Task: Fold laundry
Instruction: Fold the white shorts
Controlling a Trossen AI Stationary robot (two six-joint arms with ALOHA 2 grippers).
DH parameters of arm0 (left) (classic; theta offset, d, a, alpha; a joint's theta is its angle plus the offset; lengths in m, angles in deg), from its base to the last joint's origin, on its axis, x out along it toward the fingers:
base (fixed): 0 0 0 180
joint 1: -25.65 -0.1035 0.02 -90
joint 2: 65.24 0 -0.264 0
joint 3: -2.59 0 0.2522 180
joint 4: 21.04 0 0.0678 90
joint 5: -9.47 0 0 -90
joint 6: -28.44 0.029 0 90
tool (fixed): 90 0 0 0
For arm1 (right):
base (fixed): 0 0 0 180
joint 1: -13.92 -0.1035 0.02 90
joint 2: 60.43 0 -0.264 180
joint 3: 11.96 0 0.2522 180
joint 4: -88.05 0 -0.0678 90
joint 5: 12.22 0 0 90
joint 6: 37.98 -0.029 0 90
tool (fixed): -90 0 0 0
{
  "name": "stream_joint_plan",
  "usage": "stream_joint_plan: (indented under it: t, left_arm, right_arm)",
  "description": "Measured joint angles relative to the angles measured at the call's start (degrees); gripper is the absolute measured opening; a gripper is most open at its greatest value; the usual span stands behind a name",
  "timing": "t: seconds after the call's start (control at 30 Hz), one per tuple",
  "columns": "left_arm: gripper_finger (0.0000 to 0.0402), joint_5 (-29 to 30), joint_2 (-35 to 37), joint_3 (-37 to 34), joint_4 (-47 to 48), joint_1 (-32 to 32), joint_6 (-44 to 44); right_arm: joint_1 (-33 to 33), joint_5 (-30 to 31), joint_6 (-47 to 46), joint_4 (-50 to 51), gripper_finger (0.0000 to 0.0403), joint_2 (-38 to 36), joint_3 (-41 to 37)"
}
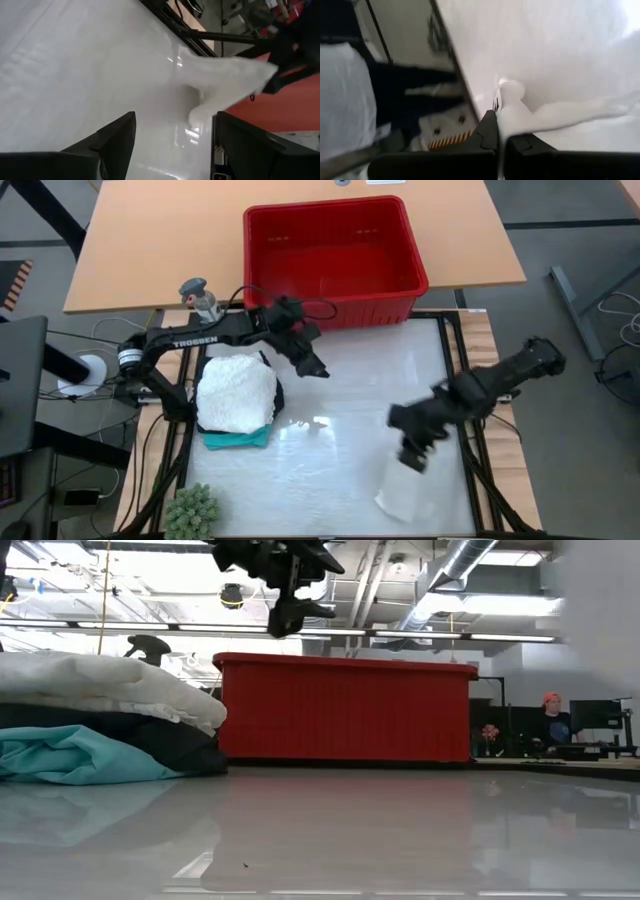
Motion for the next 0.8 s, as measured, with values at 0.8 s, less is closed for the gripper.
stream_joint_plan:
  t: [0.8]
  left_arm:
    - [0.0263, -4.6, 0.0, 0.0, 17.0, 2.4, 14.4]
  right_arm:
    - [6.1, -12.2, 31.2, 16.6, 0.0023, 18.1, 5.2]
